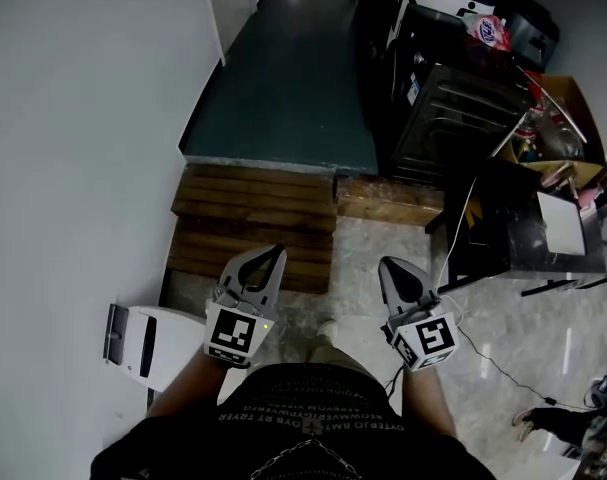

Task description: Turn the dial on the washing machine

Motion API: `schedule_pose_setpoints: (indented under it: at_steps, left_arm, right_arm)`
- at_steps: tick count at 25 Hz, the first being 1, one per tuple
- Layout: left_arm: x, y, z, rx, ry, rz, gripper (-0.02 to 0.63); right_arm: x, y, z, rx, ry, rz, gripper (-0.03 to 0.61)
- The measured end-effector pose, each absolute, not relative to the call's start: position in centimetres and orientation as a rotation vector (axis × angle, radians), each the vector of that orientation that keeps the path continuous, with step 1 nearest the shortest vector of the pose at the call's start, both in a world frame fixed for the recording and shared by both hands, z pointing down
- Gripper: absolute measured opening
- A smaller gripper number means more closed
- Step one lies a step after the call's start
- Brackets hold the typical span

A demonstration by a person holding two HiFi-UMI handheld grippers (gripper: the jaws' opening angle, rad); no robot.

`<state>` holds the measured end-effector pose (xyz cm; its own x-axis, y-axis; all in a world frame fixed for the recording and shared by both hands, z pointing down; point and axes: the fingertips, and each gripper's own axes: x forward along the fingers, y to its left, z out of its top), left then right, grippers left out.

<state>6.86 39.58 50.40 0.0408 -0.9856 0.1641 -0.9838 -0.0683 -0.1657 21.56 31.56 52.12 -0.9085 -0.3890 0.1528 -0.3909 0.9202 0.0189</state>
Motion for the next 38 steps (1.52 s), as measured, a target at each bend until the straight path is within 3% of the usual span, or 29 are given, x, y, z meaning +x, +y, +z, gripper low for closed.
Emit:
schedule_pose_setpoints:
  at_steps: [18, 38]
  left_arm:
    - [7.3, 23.2, 50.0, -2.204, 2.215, -0.351, 0.006]
    - [5.0, 22.3, 50.4, -2.167, 2.342, -0.296, 0.006]
  right_arm:
    - [21.5, 15.6, 53.3, 0.48, -2.943, 0.046, -0.003]
    - [19.9, 13.2, 54.6, 0.444, -2.957, 0.107, -0.003]
